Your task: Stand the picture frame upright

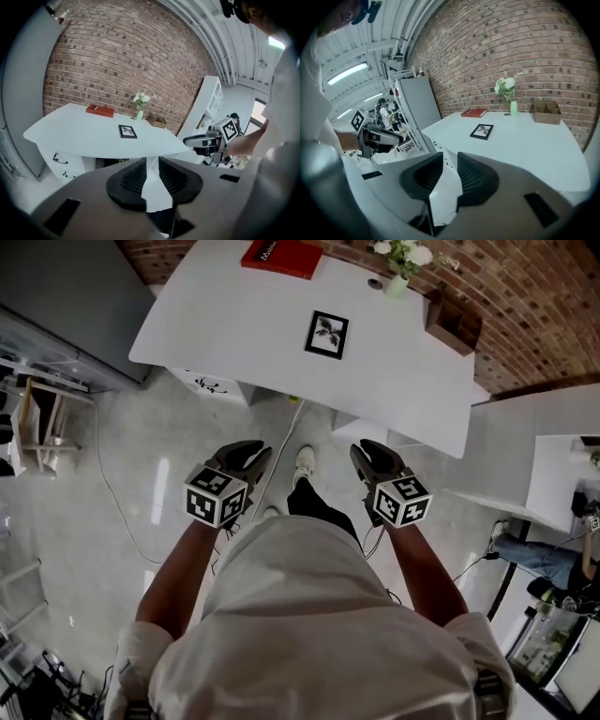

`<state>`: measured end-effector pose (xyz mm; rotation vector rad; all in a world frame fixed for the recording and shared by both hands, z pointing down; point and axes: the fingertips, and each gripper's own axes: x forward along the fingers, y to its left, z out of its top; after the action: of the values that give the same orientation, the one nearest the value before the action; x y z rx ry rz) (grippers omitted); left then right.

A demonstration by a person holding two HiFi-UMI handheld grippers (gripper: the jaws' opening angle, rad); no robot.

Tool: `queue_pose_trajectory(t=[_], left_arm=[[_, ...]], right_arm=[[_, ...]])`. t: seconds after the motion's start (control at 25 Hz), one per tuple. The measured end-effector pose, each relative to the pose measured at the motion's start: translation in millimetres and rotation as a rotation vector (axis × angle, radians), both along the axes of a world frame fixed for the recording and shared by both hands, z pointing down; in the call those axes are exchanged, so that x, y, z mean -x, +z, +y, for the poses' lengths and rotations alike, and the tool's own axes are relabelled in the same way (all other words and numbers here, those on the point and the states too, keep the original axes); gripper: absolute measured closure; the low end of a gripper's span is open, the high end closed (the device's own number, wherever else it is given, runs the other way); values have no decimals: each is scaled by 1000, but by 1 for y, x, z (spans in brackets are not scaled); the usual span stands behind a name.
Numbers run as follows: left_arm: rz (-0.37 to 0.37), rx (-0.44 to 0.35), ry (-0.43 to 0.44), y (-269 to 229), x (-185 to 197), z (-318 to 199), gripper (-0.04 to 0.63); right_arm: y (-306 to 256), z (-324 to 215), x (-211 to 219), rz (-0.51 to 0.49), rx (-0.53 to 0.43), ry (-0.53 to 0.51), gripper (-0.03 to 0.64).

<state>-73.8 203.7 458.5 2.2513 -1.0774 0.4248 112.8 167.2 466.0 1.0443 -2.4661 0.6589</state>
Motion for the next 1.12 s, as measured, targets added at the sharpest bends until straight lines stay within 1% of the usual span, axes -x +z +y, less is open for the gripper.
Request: queue_pose_trajectory(t=[0.2,0.36,0.48,0.72,0.92,1.0,1.12], left_arm=[[-26,24,-20,-1,-4,-62,517],[-39,39,-35,1,-17,-112,517],[-62,45,-35,2,-26,-145,517],[-112,41,-22,11,-41,-210,517],[-124,59,-3,27,-45,-252,517],[-124,80,14,37,-44,-268,517],[-95,129,35,56,-42,-288,517]], right_arm=[[6,-73,0,-12,23,-33,534],[13,-128,-6,-29,40,-53,534],[20,-161,-9,-39,47,-74,534],[39,-218,-21,-40,67,-92,534],[58,-249,-23,-42,109,-93,534],[64,-260,-22,-44,123,-92,534],[78,-275,-19,-39,151,-86,534]])
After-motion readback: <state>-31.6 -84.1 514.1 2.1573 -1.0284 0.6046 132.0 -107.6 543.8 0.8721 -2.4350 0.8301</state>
